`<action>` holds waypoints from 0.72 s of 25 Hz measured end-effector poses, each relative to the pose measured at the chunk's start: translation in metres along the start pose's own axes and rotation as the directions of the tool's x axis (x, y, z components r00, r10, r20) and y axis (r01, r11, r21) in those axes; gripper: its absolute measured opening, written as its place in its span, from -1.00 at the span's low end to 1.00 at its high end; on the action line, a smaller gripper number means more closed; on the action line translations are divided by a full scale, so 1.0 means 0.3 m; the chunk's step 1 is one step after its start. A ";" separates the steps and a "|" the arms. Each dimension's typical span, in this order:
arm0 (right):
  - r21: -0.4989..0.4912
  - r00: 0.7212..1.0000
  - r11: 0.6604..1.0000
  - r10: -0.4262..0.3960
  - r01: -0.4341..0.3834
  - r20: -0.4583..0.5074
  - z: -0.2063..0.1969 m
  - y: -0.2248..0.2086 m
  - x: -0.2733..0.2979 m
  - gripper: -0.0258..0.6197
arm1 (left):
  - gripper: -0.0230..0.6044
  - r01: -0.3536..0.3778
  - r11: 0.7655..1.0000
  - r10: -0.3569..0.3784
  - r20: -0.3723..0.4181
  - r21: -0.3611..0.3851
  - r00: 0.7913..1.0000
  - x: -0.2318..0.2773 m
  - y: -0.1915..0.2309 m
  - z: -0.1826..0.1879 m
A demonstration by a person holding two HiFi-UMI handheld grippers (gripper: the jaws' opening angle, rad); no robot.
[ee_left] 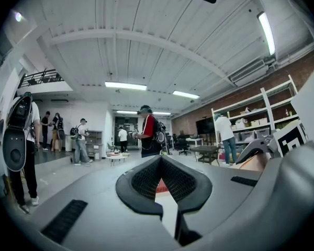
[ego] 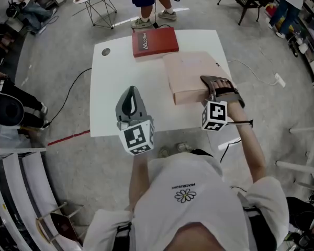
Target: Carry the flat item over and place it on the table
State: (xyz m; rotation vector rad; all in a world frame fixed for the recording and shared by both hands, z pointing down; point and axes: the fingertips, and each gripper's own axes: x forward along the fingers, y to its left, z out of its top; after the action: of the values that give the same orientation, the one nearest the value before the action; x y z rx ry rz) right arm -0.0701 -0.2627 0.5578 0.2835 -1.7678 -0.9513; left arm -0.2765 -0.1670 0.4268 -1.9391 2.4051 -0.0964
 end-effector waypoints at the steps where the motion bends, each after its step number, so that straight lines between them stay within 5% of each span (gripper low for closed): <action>1: 0.008 1.000 1.000 0.017 -0.017 0.003 0.008 0.013 0.002 0.05 | -0.88 0.002 1.000 -0.002 -0.001 -0.002 1.000 -0.002 0.000 -0.001; 18: -0.010 0.991 0.991 0.133 -0.133 -0.025 0.014 0.218 0.094 0.18 | -0.88 0.021 1.000 -0.021 -0.023 -0.017 1.000 -0.005 -0.024 -0.026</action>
State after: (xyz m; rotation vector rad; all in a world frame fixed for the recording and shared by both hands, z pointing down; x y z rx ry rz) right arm -0.0695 -0.2347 0.6234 0.1667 -1.7358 -0.8594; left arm -0.2696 -0.1668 0.4350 -1.9817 2.4083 -0.1001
